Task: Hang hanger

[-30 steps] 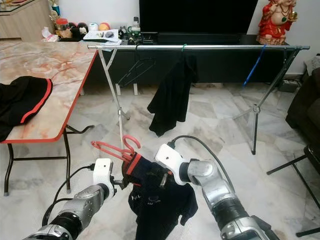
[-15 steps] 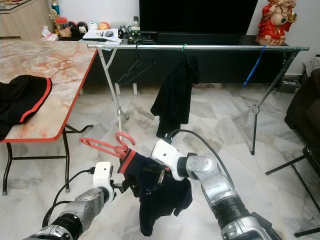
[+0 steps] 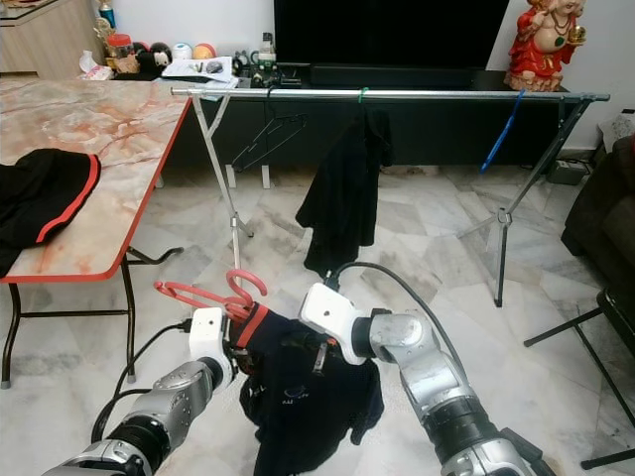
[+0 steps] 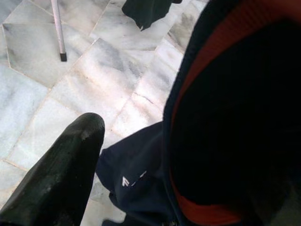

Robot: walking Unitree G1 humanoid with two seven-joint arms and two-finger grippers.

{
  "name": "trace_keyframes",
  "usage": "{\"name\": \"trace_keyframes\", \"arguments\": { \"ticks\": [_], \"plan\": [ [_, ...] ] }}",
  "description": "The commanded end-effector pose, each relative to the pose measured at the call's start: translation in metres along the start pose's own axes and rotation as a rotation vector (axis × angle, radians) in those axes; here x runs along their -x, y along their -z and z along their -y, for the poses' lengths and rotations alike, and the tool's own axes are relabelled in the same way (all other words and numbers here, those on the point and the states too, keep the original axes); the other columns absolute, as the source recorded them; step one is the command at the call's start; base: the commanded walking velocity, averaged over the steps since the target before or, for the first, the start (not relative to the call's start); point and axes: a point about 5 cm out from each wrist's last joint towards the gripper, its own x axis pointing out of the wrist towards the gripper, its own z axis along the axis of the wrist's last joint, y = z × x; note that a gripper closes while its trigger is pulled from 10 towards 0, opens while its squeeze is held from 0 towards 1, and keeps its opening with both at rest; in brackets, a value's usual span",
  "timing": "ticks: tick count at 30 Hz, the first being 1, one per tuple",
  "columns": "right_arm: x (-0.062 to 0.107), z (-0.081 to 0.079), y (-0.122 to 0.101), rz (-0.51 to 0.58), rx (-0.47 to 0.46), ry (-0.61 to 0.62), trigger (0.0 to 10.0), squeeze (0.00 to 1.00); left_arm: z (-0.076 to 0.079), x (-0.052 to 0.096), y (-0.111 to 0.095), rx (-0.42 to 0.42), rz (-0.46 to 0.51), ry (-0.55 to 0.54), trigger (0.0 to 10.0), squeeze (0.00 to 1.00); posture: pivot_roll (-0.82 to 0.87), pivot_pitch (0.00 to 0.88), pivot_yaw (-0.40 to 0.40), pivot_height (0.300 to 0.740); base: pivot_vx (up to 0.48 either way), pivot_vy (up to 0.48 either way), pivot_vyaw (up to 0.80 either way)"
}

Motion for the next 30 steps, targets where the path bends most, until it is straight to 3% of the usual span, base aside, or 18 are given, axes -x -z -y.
{"name": "trace_keyframes", "arguments": {
  "ticks": [1, 2, 3, 5, 30],
  "plan": [
    [0.002, 0.003, -0.012, 0.034, 0.034, 0.006, 10.0, 0.0, -0.001, 0.0, 0.006, -0.026, -0.037, -0.008, 10.0, 0.0, 0.04, 0.074, -0.04, 0.74, 0.0, 0.0, 0.0],
    [0.002, 0.003, -0.012, 0.034, 0.034, 0.006, 10.0, 0.0, -0.001, 0.0, 0.008, -0.037, -0.047, -0.011, 10.0, 0.0, 0.04, 0.074, -0.04, 0.74, 0.0, 0.0, 0.0],
    [0.002, 0.003, -0.012, 0.034, 0.034, 0.008, 10.0, 0.0, -0.003, 0.001, 0.012, -0.058, -0.077, -0.026, 6.0, 0.0, 0.04, 0.074, -0.04, 0.74, 0.0, 0.0, 0.0],
    [0.002, 0.003, -0.013, 0.035, 0.034, 0.01, 10.0, 0.0, -0.007, 0.002, 0.019, -0.054, -0.117, -0.048, 0.0, 0.0, 0.04, 0.074, -0.04, 0.74, 0.0, 0.0, 0.0],
    [0.001, -0.004, -0.022, 0.06, 0.061, -0.016, 10.0, 0.0, -0.001, 0.0, 0.009, -0.031, -0.04, -0.016, 0.0, 0.0, 0.03, 0.069, -0.037, 0.74, 0.0, 0.0, 0.0]
  ]
}}
